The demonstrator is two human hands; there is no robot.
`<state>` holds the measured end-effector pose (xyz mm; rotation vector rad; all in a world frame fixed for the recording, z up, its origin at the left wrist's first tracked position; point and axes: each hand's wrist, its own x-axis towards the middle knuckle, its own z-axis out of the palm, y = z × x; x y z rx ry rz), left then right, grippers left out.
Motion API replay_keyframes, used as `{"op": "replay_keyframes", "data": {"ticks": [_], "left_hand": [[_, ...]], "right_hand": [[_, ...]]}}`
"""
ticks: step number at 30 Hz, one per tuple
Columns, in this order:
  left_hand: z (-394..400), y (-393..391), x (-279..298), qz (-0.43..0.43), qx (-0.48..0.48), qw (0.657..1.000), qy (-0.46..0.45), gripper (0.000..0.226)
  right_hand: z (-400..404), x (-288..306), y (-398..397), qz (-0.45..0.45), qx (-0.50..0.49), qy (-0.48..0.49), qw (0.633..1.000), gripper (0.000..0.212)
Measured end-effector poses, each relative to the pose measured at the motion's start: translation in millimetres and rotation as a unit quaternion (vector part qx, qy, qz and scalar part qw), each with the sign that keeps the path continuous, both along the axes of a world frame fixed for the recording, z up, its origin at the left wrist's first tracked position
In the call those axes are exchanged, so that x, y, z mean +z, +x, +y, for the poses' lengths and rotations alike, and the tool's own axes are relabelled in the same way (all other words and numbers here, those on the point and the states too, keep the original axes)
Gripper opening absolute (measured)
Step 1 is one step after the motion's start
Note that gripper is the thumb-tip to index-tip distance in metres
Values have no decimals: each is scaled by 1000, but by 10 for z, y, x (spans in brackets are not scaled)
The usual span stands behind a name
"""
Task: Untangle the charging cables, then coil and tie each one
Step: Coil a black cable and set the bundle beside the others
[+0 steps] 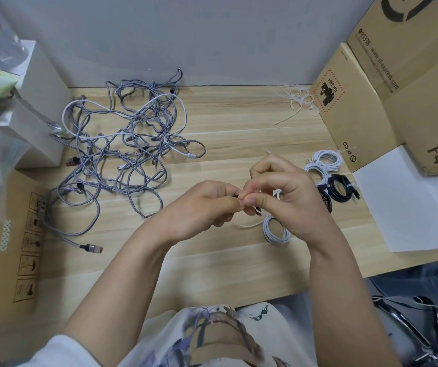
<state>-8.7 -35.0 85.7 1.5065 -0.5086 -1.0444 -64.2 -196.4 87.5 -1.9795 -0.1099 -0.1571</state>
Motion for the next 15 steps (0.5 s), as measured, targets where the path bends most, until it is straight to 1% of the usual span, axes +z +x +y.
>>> {"op": "replay_keyframes", "data": {"ticks": [3,7,10,12,13,14,15], "left_hand": [[-10,-9,-26,-1,-1,1000,10,23],[-24,-10,-55,-24,6,1000,18,16],[-51,-5,-96,-107,-5,993,44,17],[-81,-43,-84,-151,-13,987,51,23],[-104,-79,-109,-192,-19,980,46,25],[-144,-122,-156,-257,-19,965,44,24],[-169,-176,-222,-330,-27,943,37,36]], "right_hand": [[-21,-36,0,19,22,-6,1000,4],[-44,-103,26,14,59,-83,995,9],[-19,-163,37,11,47,-98,994,11],[91,-135,54,-39,27,-94,994,11],[189,-99,61,-70,25,-75,994,11],[308,-59,64,-94,29,-47,994,10],[435,-26,61,-109,41,-19,993,10]]}}
